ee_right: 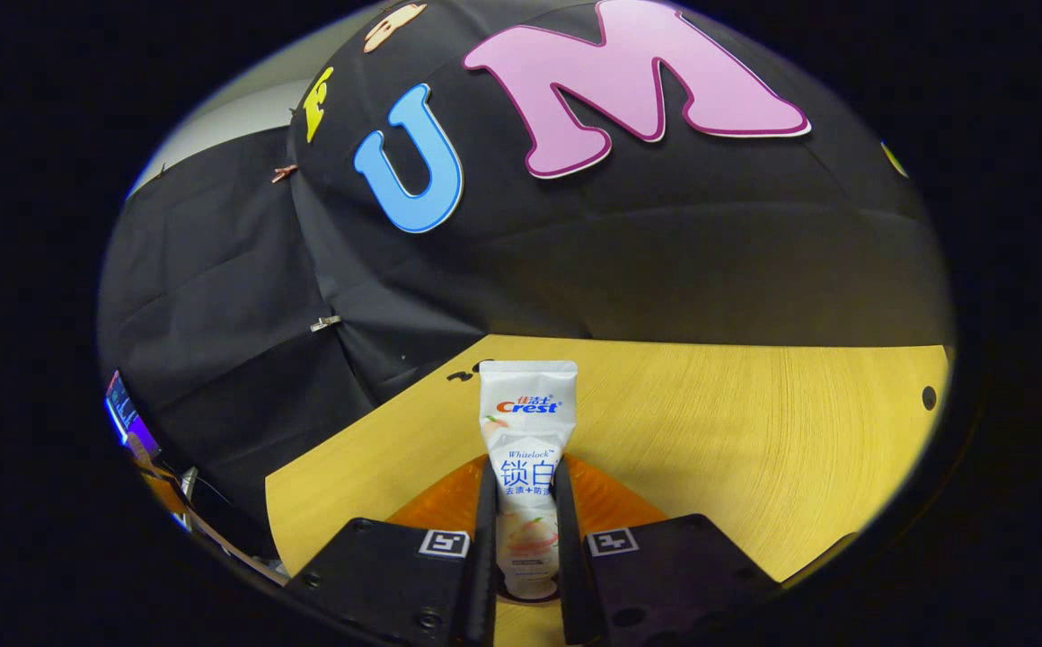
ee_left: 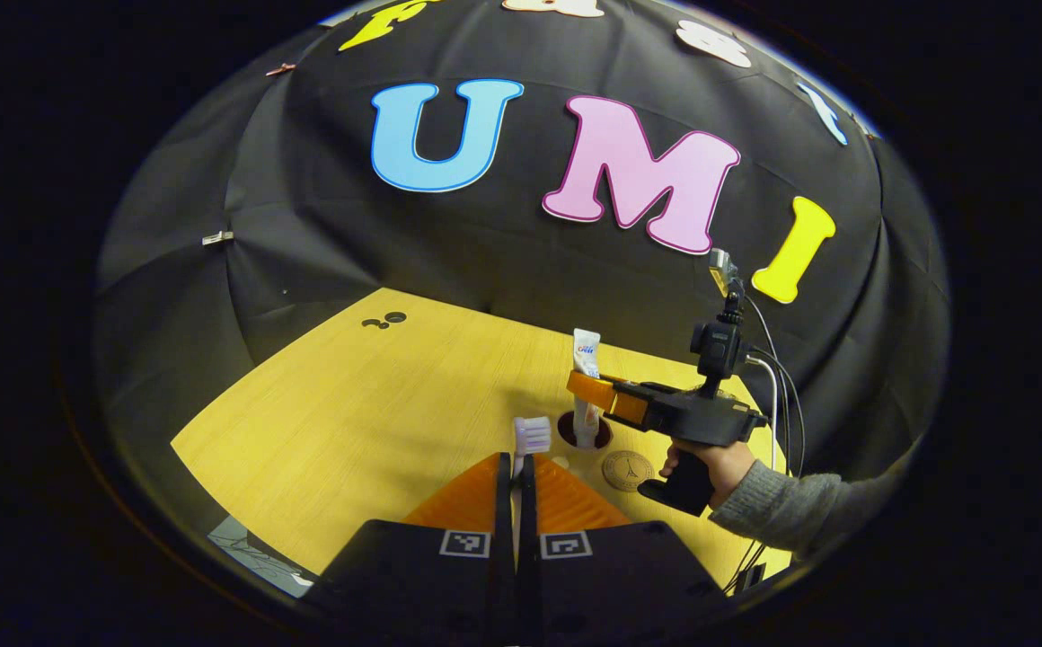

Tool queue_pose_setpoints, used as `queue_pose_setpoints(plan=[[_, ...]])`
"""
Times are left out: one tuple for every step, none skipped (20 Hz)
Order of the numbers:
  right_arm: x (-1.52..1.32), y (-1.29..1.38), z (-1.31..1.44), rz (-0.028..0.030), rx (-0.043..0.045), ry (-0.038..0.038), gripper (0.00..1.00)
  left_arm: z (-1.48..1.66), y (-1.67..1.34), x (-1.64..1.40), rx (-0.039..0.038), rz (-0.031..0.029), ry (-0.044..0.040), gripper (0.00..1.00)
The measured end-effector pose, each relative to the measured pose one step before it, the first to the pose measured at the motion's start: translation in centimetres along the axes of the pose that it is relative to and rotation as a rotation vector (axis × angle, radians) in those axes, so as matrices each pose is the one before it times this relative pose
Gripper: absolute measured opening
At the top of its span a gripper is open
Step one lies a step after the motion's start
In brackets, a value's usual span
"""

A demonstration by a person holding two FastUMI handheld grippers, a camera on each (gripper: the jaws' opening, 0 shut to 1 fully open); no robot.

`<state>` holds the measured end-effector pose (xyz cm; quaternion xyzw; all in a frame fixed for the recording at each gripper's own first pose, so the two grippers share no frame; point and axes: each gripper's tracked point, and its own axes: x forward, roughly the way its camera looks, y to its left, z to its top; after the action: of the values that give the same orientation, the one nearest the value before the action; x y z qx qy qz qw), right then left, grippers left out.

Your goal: Put the toothbrush and toothpaste on the desktop into the cup, then pick up the cup and place it on the coaster on the desktop.

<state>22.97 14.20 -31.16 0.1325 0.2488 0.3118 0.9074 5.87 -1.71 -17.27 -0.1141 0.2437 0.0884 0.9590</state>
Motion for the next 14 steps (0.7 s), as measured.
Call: queue_pose_setpoints(plan=[[-0.065,-0.030,-0.265,-0.00131,-0.00358,0.00991,0.27,0.147,-0.138,0.068,-0.00159,-0.00011,-0.00153,0.06],[-0.052,-0.146,-0.223,-0.00247,-0.00351,0.00566,0.27,-0.065,0.026,-0.076,0.00047,-0.00070,0.00059,0.06],[-0.097,0.006,-0.137,0.00021,-0.00089,0.00600,0.33,0.007,-0.036,-0.033,0.00174,0.00048,0.00001,0.06],[0.045,-0.002,-0.085,0.00023,-0.00049,0.00379,0.34,-0.052,-0.080,0.098,0.00254,-0.00353,0.00052,0.06],[-0.119,-0.006,-0.211,0.00036,-0.00221,0.00740,0.34,-0.082,-0.009,-0.009,0.00261,-0.00012,0.00026,0.06],[-0.100,-0.133,-0.194,-0.00517,-0.00332,0.00957,0.34,0.026,-0.021,-0.005,0.00172,-0.00125,0.00077,0.06],[-0.098,-0.178,-0.400,-0.00566,-0.00215,0.01202,0.29,0.000,-0.062,-0.013,0.00173,-0.00168,-0.00006,0.06],[-0.163,-0.254,-0.339,-0.00713,-0.00029,0.01069,0.36,0.084,-0.046,0.054,0.00116,-0.00210,0.00113,0.06],[-0.086,-0.049,-0.325,-0.00017,0.00561,0.00755,0.37,-0.042,-0.098,0.110,0.00203,-0.00247,0.00196,0.06],[-0.289,0.187,-0.164,0.00468,0.01061,0.00673,0.39,0.048,-0.075,-0.004,0.00296,-0.00124,0.00190,0.06],[0.051,0.002,-0.384,0.00034,0.00444,0.00738,0.46,0.136,0.069,-0.060,0.00384,0.00017,-0.00110,0.06],[0.128,0.029,-0.259,-0.00022,-0.00007,0.00620,0.34,-0.018,-0.033,-0.013,0.00285,-0.00220,-0.00045,0.06],[-0.226,0.075,-0.190,-0.00100,-0.00379,0.00624,0.41,0.011,-0.074,-0.042,0.00168,-0.00106,-0.00006,0.06],[0.012,0.033,-0.311,-0.00512,-0.00738,0.00795,0.43,0.059,-0.054,-0.084,-0.00073,-0.00107,-0.00079,0.06]])
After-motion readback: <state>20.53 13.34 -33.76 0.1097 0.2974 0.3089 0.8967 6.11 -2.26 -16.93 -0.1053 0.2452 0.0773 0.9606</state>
